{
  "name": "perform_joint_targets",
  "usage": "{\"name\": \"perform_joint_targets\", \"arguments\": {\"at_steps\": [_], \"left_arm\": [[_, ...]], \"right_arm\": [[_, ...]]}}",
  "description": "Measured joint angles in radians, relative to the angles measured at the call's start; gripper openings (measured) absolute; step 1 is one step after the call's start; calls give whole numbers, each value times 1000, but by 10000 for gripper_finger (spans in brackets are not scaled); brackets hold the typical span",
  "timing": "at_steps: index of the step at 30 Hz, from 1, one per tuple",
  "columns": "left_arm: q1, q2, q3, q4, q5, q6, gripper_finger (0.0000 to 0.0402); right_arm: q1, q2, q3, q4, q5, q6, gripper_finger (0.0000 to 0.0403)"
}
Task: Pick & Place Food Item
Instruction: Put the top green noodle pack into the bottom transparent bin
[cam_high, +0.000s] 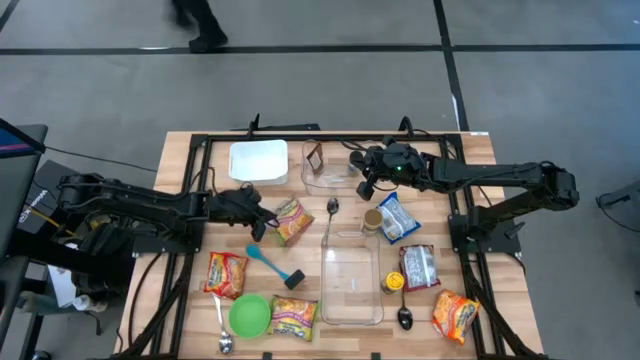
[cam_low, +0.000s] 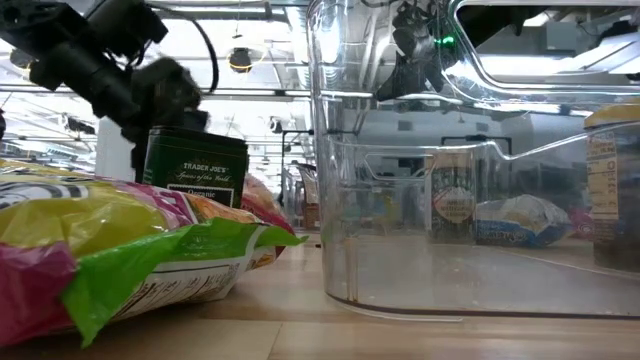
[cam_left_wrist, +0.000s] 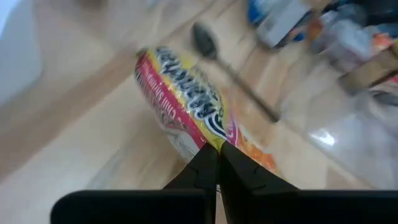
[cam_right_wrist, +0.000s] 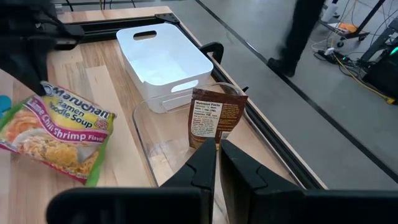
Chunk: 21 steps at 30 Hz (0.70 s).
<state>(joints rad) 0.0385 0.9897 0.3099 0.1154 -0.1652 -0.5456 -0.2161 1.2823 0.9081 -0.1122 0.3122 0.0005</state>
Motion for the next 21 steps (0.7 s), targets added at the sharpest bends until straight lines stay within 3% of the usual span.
{"name": "perform_joint_targets", "arguments": {"at_steps": [13,21], "left_arm": [[0,-127,0,231,13,365,1],[0,-130,0,299,172,634,4]], "right_arm": [[0,0,0,0,0,0,14],[0,0,0,12,0,-1,14]]}}
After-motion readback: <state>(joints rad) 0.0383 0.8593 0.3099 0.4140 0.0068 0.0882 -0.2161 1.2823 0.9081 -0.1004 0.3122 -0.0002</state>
